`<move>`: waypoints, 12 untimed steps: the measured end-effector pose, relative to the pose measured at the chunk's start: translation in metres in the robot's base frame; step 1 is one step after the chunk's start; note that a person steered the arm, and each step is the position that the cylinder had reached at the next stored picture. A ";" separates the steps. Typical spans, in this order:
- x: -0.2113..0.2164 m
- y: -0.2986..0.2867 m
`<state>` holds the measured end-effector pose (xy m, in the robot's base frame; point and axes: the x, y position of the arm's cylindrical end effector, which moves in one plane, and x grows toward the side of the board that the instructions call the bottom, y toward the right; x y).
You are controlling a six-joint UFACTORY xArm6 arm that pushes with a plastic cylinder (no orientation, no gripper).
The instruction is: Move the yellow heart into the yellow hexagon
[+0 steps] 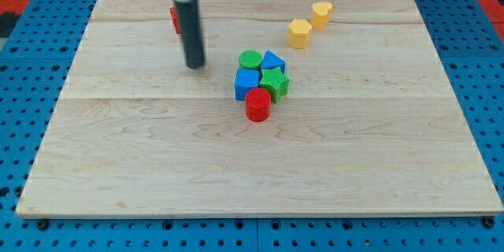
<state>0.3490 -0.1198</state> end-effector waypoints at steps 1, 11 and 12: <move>-0.022 0.056; -0.156 0.143; -0.157 0.107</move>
<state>0.1921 -0.0130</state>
